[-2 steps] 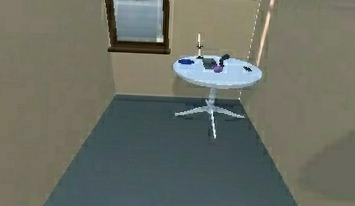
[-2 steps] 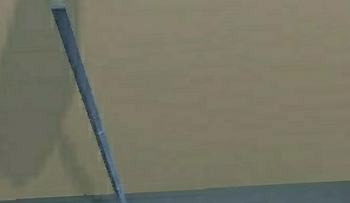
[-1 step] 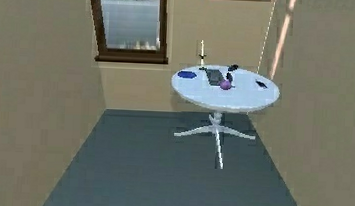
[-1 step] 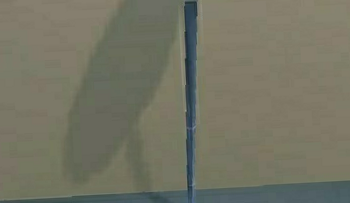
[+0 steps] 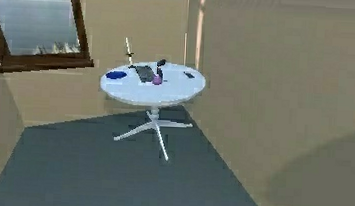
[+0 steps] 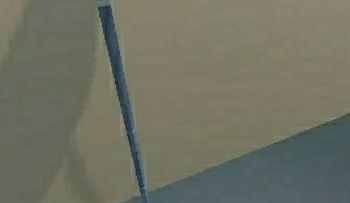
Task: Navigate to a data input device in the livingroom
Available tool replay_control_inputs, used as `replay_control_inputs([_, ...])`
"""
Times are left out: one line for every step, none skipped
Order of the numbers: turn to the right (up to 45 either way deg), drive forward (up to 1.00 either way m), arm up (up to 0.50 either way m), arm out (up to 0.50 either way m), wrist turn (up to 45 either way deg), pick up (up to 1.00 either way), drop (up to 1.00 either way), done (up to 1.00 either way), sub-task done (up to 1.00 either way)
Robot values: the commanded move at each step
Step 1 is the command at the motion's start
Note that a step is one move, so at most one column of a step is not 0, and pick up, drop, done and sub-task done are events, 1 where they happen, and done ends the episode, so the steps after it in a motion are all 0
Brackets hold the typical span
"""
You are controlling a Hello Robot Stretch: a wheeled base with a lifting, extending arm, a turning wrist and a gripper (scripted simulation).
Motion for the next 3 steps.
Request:
replay_control_inputs([0.0, 0.85, 0.00, 0.00, 0.0, 0.00, 0.00, 0.00, 0.00])
replay_control_inputs([-15.0, 0.00, 0.00, 0.00, 0.0, 0.00, 0.00, 0.00, 0.00])
replay_control_inputs([0.0, 0.00, 0.00, 0.00, 0.0, 0.00, 0.00, 1.00, 0.00])
